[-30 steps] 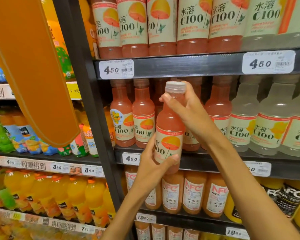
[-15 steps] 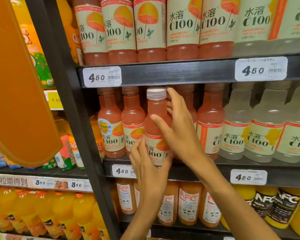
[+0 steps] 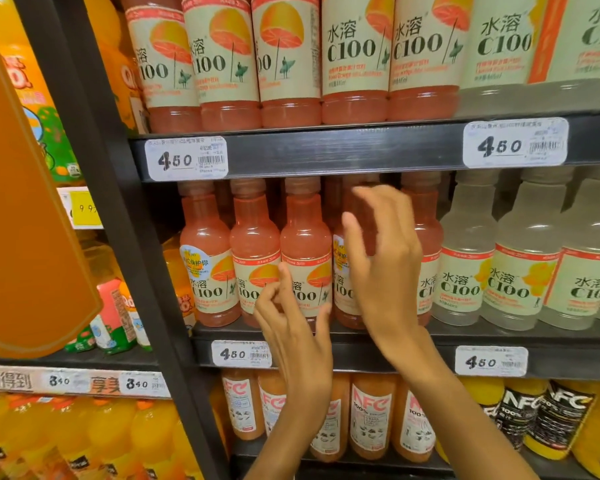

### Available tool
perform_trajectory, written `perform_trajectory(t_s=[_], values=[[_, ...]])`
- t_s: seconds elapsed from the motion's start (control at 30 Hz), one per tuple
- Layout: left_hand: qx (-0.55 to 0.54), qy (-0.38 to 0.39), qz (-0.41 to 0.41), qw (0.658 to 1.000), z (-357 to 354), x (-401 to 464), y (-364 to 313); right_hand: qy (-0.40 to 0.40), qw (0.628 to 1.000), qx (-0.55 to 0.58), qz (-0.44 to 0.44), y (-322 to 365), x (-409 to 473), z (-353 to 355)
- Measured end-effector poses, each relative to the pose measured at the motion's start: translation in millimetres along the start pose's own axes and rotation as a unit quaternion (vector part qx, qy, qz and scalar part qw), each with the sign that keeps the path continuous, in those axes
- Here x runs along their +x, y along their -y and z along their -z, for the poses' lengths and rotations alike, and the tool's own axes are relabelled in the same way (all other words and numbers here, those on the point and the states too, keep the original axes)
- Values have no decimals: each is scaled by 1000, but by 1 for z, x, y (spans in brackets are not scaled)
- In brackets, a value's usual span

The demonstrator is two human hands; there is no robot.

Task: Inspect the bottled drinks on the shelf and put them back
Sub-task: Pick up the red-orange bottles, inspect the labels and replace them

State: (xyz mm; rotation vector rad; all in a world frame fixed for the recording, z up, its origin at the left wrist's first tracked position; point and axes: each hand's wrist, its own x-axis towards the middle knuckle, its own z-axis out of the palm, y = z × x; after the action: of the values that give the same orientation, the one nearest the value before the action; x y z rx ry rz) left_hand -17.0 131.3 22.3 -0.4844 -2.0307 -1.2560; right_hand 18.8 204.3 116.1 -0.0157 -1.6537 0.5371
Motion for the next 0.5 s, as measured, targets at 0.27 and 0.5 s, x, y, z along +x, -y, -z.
perform_trajectory(t_s=[0.27, 0.5], values=[[36, -2, -5, 999, -9, 3, -2, 117, 981, -71, -138, -15, 13, -13], [-20, 28, 5, 999, 4, -9, -1, 102, 983, -7, -154, -11, 14, -13]])
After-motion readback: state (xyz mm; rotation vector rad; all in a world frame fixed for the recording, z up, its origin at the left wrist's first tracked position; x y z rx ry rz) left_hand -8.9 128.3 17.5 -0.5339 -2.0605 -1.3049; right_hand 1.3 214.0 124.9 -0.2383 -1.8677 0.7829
